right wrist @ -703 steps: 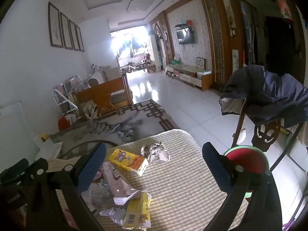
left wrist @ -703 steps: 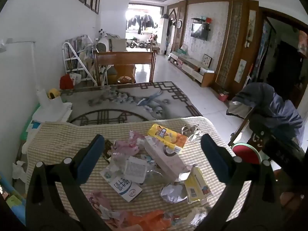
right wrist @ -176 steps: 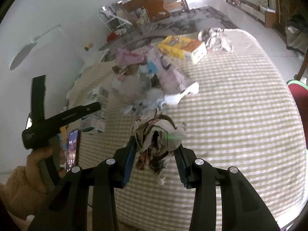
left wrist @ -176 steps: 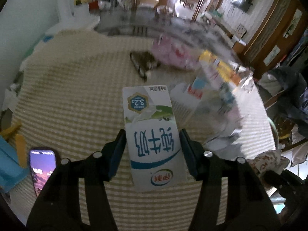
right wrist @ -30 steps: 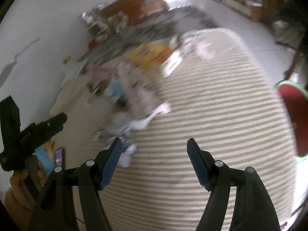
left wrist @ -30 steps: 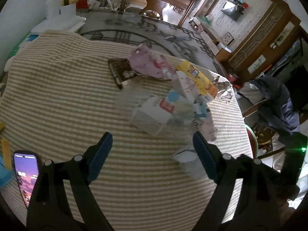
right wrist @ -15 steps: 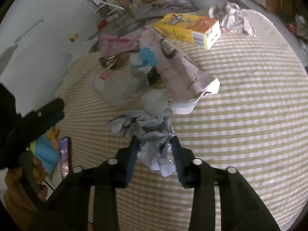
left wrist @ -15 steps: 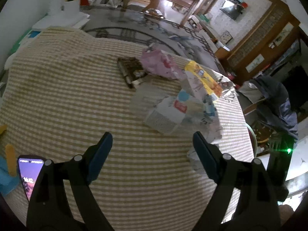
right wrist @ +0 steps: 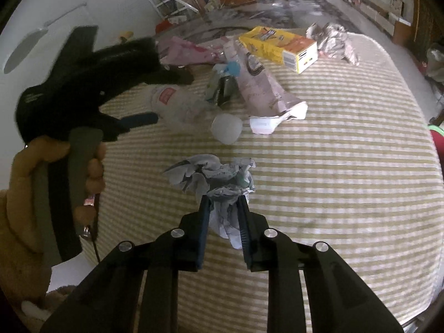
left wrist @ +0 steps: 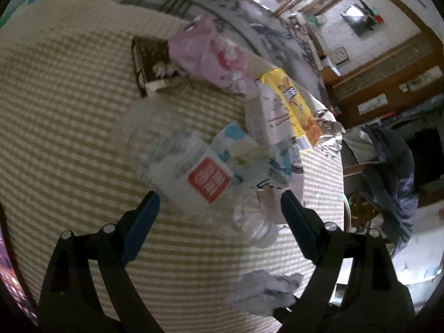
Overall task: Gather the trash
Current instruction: 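Grasp the crumpled grey paper with the right tool, then grasp the clear red-labelled water bottle with the left tool while the right holds the paper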
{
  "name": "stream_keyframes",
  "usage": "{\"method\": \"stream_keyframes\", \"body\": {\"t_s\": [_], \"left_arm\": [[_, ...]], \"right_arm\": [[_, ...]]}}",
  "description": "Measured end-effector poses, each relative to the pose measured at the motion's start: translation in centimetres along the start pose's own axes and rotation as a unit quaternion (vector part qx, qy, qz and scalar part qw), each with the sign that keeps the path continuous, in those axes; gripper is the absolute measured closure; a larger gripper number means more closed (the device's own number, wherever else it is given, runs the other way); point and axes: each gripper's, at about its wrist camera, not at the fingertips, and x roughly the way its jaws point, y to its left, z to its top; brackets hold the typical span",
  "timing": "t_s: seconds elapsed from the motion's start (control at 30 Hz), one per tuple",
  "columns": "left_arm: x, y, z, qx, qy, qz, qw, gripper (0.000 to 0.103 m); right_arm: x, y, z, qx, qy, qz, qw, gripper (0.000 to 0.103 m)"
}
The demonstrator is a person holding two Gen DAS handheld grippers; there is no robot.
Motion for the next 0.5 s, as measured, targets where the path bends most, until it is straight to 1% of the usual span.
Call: {"method": "stream_keyframes", "body": {"t_s": [0.07, 0.17, 0.23, 0.3, 0.4, 0.47, 0.5], "left_arm": [[0.6, 0.4, -0.2, -0.014, 0.007, 0.002, 0.9999, 0.017], [1.2, 1.9, -0.4, -0.045, 0.016, -0.005, 0.9989, 0.017], [1.1, 2.8, -0.4, -0.051, 0.018, -0.014, 0.9984, 0.023], [0.7, 3.0, -0.5, -0.043, 0.023, -0.034, 0.9982, 0.037], [-0.3, 2.8, -0.9, -0.015, 0.025, -0.036, 0.9989, 0.049], [-1.0, 2.7, -1.2, 0.003, 0.027, -0.037, 0.9990, 0.055], [-1.3, 2.8, -1.3, 0.008, 0.027, -0.032, 0.9991, 0.056]], "right_arm": [[-0.2, -0.4, -0.1, 0.007, -0.004, -0.002, 1.000, 0.083], [-0.3, -0.9, 0.0, 0.019, -0.006, -0.004, 1.000, 0.082], [-0.2, -1.1, 0.0, 0.021, -0.005, -0.005, 1.000, 0.082], [-0.2, -1.0, 0.0, 0.019, -0.004, -0.003, 1.000, 0.082], [0.0, -0.6, 0.0, 0.013, 0.000, 0.000, 1.000, 0.082], [0.0, -0.3, 0.0, 0.009, 0.000, 0.002, 1.000, 0.082], [0.1, -0.2, 0.0, 0.008, -0.001, 0.003, 1.000, 0.082]]}}
